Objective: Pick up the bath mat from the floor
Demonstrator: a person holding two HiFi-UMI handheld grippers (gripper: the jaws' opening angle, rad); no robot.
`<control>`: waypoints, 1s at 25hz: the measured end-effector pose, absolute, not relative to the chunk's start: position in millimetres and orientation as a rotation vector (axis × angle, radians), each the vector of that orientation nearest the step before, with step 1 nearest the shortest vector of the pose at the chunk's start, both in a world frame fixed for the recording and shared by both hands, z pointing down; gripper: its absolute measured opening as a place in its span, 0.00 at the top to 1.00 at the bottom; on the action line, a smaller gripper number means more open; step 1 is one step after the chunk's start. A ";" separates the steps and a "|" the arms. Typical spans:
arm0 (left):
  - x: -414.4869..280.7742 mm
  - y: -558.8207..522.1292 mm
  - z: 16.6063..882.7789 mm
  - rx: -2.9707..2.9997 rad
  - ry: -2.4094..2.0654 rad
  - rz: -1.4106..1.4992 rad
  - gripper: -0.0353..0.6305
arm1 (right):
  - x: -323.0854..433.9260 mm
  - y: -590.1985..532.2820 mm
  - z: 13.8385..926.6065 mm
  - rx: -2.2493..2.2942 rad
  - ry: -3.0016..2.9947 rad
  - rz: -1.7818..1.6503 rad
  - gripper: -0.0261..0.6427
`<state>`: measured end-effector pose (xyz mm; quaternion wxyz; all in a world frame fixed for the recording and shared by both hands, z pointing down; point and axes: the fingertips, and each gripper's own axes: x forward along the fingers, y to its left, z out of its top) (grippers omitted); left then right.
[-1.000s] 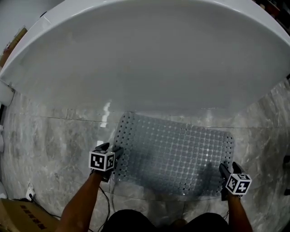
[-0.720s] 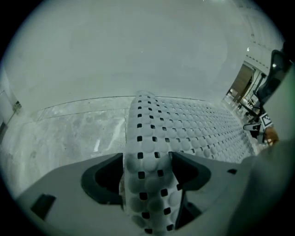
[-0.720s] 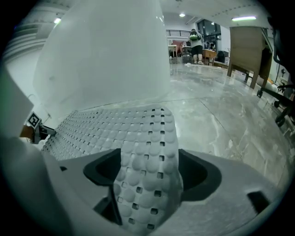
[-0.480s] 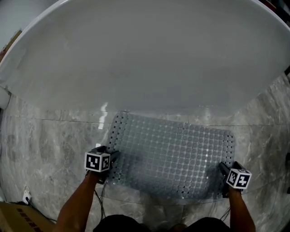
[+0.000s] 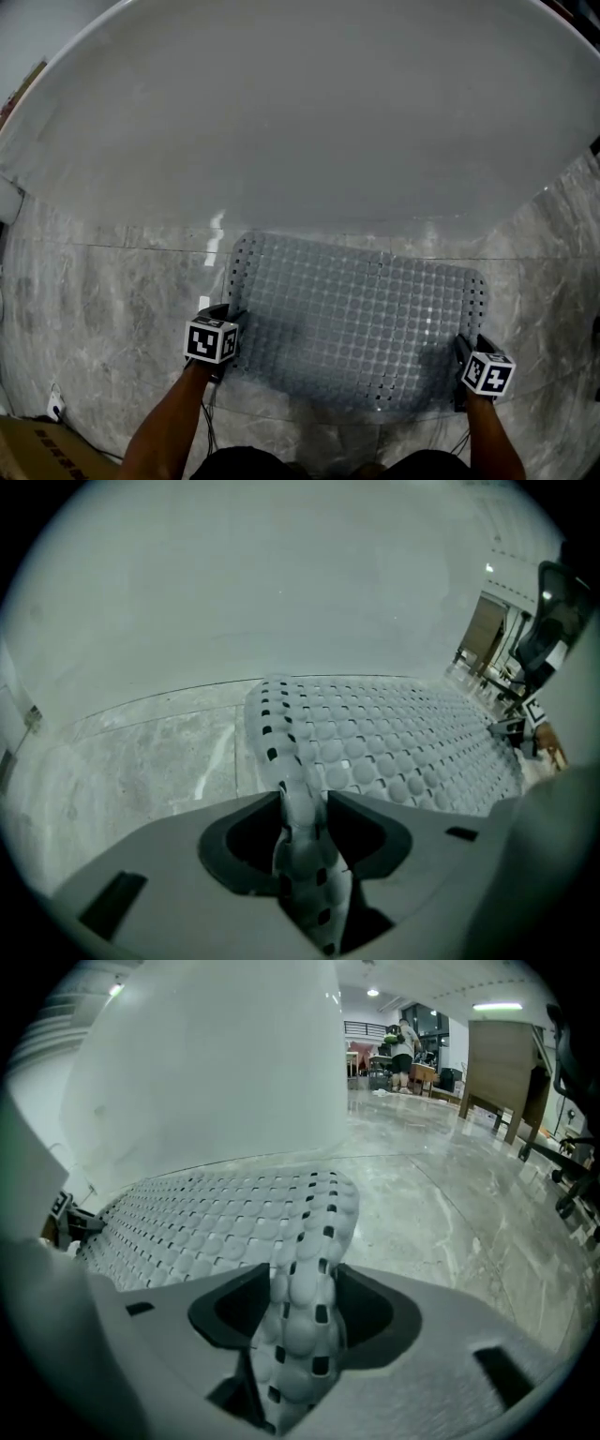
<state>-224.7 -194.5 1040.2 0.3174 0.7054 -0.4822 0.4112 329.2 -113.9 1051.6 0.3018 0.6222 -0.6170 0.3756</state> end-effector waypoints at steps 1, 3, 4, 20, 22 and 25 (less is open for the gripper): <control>-221.5 -193.6 1040.0 1.870 -1.264 1.098 0.73 | 324.7 -114.6 1050.6 1.633 -1.649 0.994 0.65; -218.0 -193.2 1038.5 1.893 -1.259 1.103 0.76 | 315.7 -116.3 1047.6 1.606 -1.672 0.982 0.76; -216.9 -193.3 1036.6 1.907 -1.255 1.091 0.77 | 312.1 -117.1 1045.6 1.598 -1.683 0.976 0.79; -190.9 -181.0 964.4 2.054 -1.217 0.785 0.85 | 284.8 -121.0 963.6 1.592 -1.978 0.960 0.89; -188.1 -177.0 953.1 2.061 -1.217 0.757 0.85 | 280.9 -121.9 948.9 1.579 -2.005 0.942 0.89; -185.5 -170.9 937.7 2.063 -1.223 0.726 0.85 | 273.3 -122.5 928.4 1.561 -2.044 0.924 0.89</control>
